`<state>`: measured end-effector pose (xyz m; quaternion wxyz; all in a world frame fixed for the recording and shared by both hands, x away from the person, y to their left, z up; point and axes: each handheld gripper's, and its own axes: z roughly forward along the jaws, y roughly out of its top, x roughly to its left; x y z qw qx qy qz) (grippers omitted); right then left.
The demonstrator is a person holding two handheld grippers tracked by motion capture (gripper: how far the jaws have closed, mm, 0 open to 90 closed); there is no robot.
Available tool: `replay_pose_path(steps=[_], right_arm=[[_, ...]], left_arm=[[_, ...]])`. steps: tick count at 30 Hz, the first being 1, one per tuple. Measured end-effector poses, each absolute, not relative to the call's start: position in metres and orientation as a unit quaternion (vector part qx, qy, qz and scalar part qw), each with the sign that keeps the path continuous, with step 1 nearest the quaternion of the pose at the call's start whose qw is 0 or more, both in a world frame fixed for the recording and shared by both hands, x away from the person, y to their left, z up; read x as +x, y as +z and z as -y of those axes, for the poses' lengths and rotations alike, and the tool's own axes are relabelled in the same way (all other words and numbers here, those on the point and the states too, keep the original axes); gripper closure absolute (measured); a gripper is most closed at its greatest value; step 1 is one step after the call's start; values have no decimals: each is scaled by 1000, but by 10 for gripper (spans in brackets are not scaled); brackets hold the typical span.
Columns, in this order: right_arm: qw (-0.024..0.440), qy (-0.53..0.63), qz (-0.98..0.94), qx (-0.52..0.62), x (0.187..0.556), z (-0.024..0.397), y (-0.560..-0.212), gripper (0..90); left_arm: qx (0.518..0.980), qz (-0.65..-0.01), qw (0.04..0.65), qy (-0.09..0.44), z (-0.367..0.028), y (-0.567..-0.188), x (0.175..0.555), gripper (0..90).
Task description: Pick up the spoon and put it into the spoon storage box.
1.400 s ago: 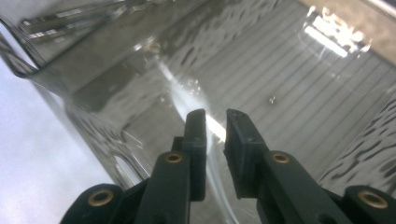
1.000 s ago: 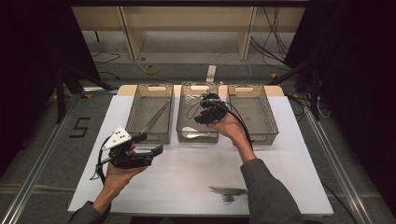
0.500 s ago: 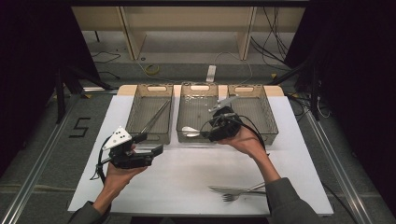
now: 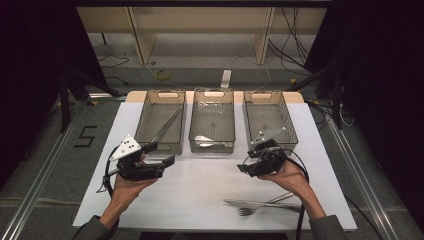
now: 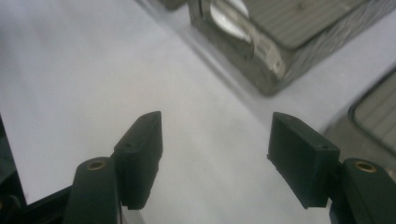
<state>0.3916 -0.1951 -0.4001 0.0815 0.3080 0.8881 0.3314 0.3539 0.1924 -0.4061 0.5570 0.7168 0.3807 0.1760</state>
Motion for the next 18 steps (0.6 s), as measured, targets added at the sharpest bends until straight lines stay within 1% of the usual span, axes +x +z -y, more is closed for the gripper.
replay_pose_path(steps=[9, 18], right_arm=[[78, 310, -896, 309, 368, 209, -414, 343], [80, 294, -899, 314, 352, 221, -424, 334]], left_arm=[[716, -381, 558, 176, -194, -406, 354, 161], [716, -381, 557, 177, -193, -406, 354, 161]])
